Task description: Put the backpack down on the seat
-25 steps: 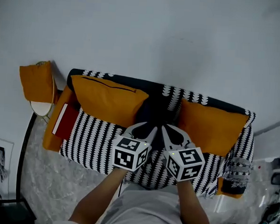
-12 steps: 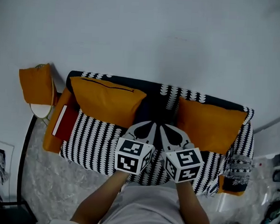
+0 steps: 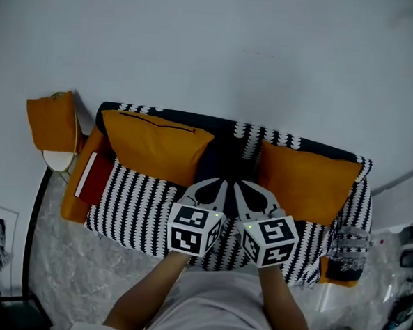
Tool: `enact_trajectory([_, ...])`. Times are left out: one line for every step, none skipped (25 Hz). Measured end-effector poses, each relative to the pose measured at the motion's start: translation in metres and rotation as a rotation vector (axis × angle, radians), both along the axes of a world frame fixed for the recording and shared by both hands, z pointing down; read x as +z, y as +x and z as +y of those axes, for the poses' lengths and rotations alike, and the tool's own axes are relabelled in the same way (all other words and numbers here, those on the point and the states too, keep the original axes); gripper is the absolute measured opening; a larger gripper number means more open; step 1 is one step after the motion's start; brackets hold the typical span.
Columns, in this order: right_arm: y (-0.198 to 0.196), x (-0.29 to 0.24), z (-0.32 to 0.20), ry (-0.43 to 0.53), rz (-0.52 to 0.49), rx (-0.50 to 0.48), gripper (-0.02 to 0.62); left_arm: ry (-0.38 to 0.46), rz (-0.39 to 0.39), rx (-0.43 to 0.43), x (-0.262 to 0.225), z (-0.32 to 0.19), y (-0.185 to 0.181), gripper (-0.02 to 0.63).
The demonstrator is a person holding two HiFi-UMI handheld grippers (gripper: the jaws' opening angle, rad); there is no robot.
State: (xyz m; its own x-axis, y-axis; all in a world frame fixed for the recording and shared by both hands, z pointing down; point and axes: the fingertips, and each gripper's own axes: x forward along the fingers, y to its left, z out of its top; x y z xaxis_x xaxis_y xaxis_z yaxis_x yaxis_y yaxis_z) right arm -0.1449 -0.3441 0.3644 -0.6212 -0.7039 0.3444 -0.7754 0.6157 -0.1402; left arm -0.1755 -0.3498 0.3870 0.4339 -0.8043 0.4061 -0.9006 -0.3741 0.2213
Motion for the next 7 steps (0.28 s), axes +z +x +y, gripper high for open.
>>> enact_trajectory([-0.0001,0.0003,0.0005,-0.001,-0.001,-0.001,0.002,-0.004,0.006,-0.002,0.0006,0.0005,-0.0001,0.003])
enact_trajectory([-0.0003,0.0005,0.001,-0.001,0.0,-0.002,0.002,-0.006,0.009,-0.003,0.0008,0.001,-0.0001,0.003])
enact_trajectory([-0.0007,0.0007,0.0017,-0.002,0.0,-0.004,0.002,-0.007,0.01,-0.004,0.001,0.0017,-0.0002,0.003])
enact_trajectory([-0.0011,0.0009,0.0025,-0.003,0.0,-0.005,0.002,-0.008,0.01,-0.004,0.0013,0.0027,-0.0002,0.003])
enact_trajectory([-0.0015,0.0013,0.0035,-0.004,0.0,-0.006,0.002,-0.01,0.009,-0.004,0.0017,0.0039,-0.0001,0.003])
enact_trajectory([-0.0017,0.0017,0.0046,-0.005,0.001,-0.007,0.002,-0.011,0.01,-0.003,0.0022,0.0052,0.0001,0.003])
enact_trajectory([-0.0019,0.0021,0.0057,-0.006,0.001,-0.007,0.002,-0.013,0.01,-0.003,0.0027,0.0064,0.0003,0.003])
